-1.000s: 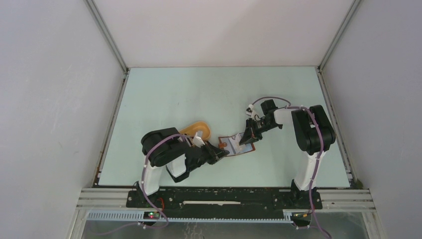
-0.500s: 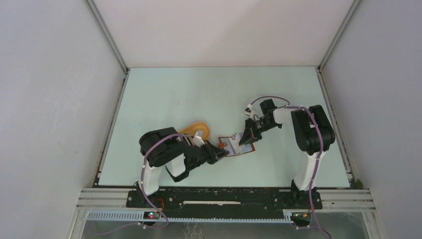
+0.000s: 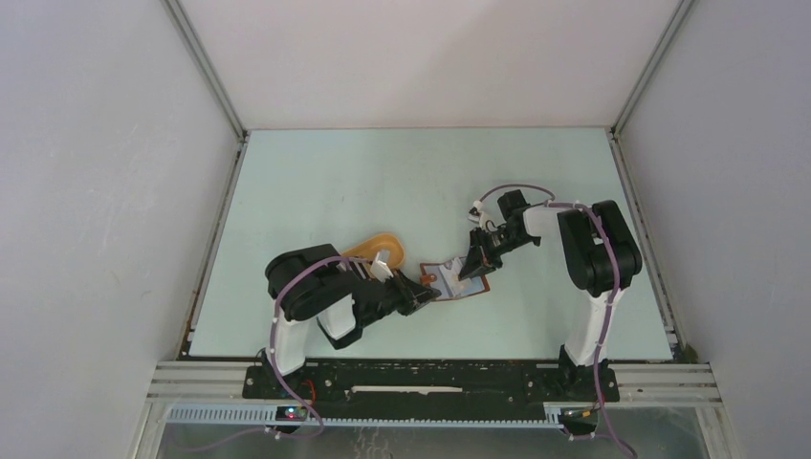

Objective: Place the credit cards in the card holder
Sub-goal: Insert the credit card into the card holder.

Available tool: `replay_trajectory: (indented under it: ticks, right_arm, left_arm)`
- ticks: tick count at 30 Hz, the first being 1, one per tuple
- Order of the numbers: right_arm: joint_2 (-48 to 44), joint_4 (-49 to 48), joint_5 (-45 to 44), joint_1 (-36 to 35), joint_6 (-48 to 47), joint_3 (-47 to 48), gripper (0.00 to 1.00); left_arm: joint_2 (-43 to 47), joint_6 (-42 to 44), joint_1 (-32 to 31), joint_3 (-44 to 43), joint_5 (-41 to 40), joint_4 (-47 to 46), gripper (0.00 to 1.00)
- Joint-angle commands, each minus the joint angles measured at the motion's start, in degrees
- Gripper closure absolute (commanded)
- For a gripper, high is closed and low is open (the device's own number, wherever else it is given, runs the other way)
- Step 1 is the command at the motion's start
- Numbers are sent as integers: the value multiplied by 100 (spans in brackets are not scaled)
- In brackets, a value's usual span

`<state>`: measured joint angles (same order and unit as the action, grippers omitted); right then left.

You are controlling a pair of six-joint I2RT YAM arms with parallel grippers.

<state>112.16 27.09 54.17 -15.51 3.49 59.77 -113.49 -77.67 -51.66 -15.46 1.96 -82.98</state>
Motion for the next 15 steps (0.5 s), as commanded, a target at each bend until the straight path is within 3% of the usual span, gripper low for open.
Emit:
replay_trajectory:
  ticks: [1, 15]
  right_arm:
    - [172, 41, 172, -128, -166, 149, 82]
    - [316, 43, 444, -61, -202, 174, 83]
  left_arm:
    - [248, -64, 17, 28, 248, -390, 94]
    - [417, -60, 119, 28, 487, -390, 94]
